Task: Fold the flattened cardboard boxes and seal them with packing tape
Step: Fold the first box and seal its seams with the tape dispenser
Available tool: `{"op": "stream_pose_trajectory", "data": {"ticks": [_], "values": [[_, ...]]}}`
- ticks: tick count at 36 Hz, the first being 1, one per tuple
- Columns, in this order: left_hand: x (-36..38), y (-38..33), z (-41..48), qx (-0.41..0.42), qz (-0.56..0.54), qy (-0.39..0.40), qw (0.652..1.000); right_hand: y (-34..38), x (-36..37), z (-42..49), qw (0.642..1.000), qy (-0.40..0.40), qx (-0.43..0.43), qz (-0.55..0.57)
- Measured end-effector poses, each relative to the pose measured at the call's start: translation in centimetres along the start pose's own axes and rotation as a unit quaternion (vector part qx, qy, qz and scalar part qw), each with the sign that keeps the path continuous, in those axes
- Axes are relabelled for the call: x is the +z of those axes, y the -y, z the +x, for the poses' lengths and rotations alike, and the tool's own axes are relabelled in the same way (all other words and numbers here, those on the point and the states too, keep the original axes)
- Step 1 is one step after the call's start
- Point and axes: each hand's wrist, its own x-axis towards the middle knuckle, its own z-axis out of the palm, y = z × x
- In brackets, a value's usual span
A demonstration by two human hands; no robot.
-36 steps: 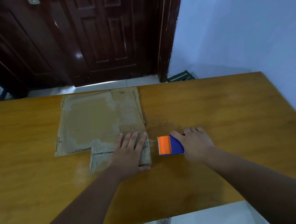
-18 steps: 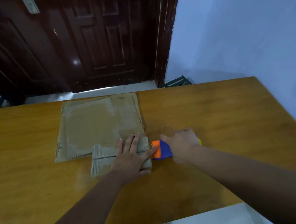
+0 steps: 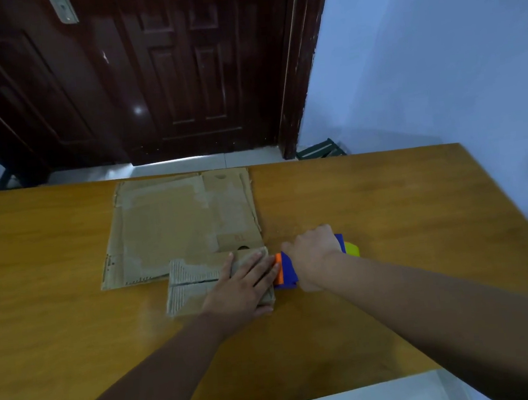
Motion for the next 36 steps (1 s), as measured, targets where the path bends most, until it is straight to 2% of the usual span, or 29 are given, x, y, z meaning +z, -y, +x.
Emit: {"op": "stream_pose_trajectory", "data": {"ticks": [7,11,15,18,21,27,30,32,34,36], "values": [[0.1,0.1,0.5,-0.004,0.000,0.042,0.999,0.1,-0.2,0.2,1.000,0.000,0.010,0.007],[0.2,-0.5,0.6,0.023,-0.001,0.057,0.998,2.1,0.4,0.5,1.000,0.001,0.003,-0.016],[0.4,-0.6,0.2,0.022,0.007,0.034,0.999,2.1,1.6,0.3,0.999,0.006,0.022,0.039],[-0.9,-0.6,-0.2,0.035,0.035,-0.006,0.999,-0.2,1.1,0.0,0.998,0.006,0.050,0.036],[-1.3,-1.1,-0.2,0.021,0.032,-0.011,0.999,-1.7,0.7,0.0,0.998,0.008,0.051,0.023],[-2.3,-3.4,1.2,-0.050,0.047,0.076,0.995,-3.9,-0.4,-0.9,0.997,0.026,0.057,0.036],[-3.4,-4.8,2.0,-0.047,0.116,0.131,0.984,-4.5,-1.1,-1.2,0.997,0.029,0.061,0.044],[-3.7,-5.4,2.1,-0.031,0.129,0.129,0.983,-4.9,-1.4,-1.3,0.995,0.011,0.070,0.063],[-3.9,-6.1,2.0,-0.022,0.075,0.094,0.992,-5.5,-1.7,-1.2,0.992,-0.002,0.075,0.097],[-4.3,-7.0,1.9,-0.062,-0.059,0.048,0.995,-6.3,-2.3,-1.2,0.985,0.008,0.078,0.152]]}}
